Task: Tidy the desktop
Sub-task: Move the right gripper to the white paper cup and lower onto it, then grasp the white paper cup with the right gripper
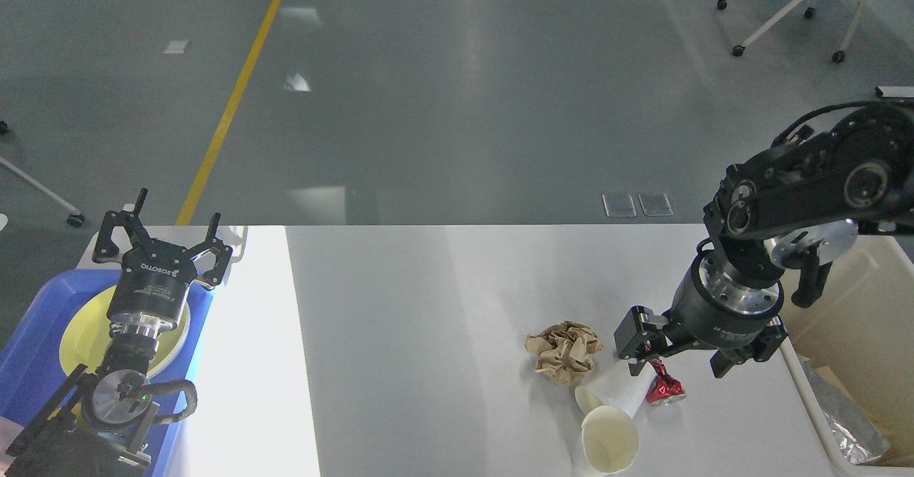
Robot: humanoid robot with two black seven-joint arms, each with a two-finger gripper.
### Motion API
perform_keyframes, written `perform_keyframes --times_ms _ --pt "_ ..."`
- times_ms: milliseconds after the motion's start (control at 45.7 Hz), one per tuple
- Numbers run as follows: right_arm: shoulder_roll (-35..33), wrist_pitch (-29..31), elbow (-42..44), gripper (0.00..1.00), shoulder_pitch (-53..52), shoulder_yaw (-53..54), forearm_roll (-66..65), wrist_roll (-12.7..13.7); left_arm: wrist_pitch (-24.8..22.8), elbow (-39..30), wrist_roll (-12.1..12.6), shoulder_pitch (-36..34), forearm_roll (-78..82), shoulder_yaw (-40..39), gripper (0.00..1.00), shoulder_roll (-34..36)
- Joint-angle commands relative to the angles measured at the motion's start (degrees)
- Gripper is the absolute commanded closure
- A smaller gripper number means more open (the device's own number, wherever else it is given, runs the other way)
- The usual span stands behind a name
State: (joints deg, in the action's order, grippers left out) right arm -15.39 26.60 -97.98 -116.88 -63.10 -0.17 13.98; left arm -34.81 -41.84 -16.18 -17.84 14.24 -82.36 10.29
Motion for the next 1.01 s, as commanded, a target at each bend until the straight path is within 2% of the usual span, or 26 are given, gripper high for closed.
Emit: perform_keyframes --times_ms 0,284,612,722,831,940,984 --pt "1.15 -5.15 0.07 0.05 6.48 1.75 -1.85 -0.01 0.0 0.0 0.0 0.0 0.0 0.01 0.03 -0.01" --pt "4.4 -17.72 2.0 0.06 18.17 2.02 -2.47 -0.01 0.0 0.0 0.0 0.0 0.0 0.01 0.03 -0.01" --pt "7.39 -26.24 4.37 0.06 24.33 2.55 -1.59 -0.01 0.0 0.0 0.0 0.0 0.0 0.01 0.03 -0.01" --pt "7.74 -28.09 5.69 0.09 26.0 2.55 -1.15 -0.01 -0.09 0.0 0.0 0.0 0.0 0.01 0.03 -0.01" --pt "7.83 -28.45 5.78 0.23 26.18 2.63 -1.06 -0.01 0.0 0.0 0.0 0.0 0.0 0.01 0.03 -0.01" --pt "7.83 -28.1 5.78 0.64 26.18 2.81 -0.01 -0.01 0.0 0.0 0.0 0.0 0.0 0.01 0.03 -0.01" --pt "7.83 -27.83 5.78 0.77 26.18 2.9 1.48 -0.01 0.0 0.0 0.0 0.0 0.0 0.01 0.03 -0.01"
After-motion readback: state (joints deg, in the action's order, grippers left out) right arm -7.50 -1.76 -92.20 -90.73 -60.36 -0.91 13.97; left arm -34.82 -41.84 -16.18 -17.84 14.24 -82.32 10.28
